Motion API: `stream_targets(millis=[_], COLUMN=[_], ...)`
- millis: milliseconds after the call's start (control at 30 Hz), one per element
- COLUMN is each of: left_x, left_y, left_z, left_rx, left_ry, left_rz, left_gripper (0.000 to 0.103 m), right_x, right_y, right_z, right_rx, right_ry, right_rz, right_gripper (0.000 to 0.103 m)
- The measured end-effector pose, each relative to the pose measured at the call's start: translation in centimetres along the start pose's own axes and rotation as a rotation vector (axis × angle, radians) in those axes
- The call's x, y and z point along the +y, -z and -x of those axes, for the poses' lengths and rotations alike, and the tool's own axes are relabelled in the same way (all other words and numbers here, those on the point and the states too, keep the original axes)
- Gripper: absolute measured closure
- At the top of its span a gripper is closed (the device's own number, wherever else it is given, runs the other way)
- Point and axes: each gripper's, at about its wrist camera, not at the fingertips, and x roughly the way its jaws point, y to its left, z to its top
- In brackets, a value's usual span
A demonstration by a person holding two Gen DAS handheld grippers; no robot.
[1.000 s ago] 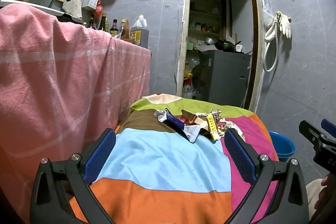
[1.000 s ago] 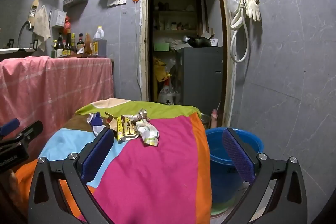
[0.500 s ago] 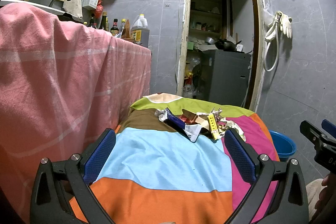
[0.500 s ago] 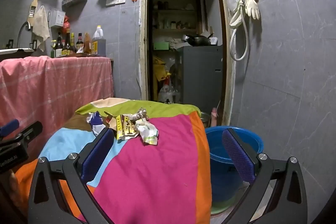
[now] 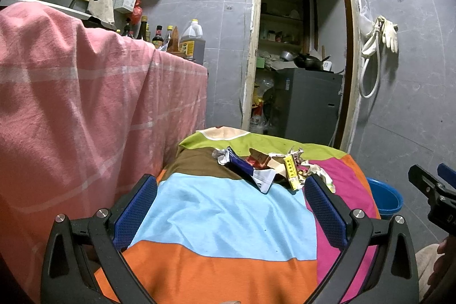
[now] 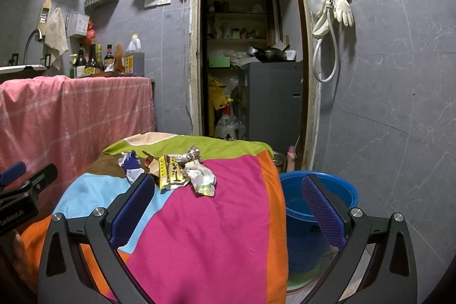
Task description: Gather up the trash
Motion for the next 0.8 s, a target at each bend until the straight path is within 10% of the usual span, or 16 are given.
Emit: stream_targets(millis=[800], left_x=[-0.13], left_y=[0.01], left_z=[0.81], left_rx=[-0.003], left_ry=[-0.005], left_rz=[-0.002], left_gripper=[0.002], right_x=[0.03], right_y=[0.06], right_z=[0.06], right_rx=[0.005], right_ry=[-0.001], right_rz=[-0.003], right_gripper=[0.000])
